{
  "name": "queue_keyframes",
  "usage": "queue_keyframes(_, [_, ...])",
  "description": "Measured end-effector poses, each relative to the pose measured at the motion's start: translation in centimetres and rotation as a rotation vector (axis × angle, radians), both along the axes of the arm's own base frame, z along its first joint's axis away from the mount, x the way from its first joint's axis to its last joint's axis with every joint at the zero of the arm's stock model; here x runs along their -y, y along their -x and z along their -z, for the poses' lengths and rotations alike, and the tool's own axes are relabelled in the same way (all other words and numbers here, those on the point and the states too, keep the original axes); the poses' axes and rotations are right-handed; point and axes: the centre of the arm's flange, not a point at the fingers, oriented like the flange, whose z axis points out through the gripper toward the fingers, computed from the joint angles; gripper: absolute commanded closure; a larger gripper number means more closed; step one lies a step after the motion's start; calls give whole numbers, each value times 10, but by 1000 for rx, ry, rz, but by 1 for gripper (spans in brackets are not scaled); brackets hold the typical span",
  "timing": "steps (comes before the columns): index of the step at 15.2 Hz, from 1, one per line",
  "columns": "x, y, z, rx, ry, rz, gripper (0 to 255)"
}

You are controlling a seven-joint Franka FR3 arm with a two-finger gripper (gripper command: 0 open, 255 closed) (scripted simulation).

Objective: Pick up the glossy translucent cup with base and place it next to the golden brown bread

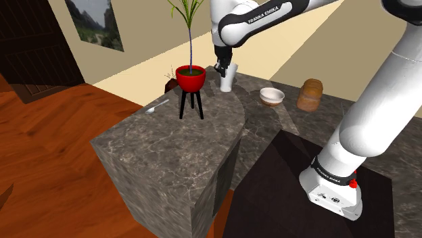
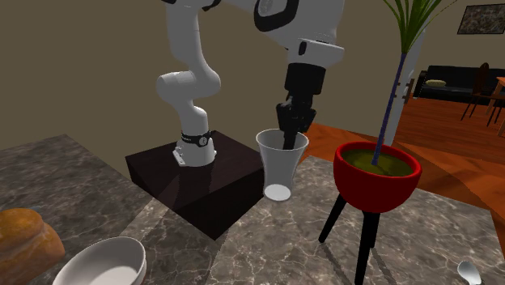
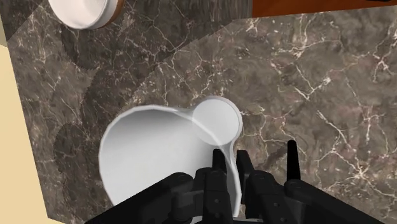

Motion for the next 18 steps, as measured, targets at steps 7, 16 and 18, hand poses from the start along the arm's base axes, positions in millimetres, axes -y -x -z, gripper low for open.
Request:
queue_keyframes(7, [1, 0, -38, 0, 0, 0, 255])
queue_keyframes(16, [81, 66, -43, -1, 1, 2, 255])
queue_keyframes(18, [103, 86, -44, -1, 0, 1, 255])
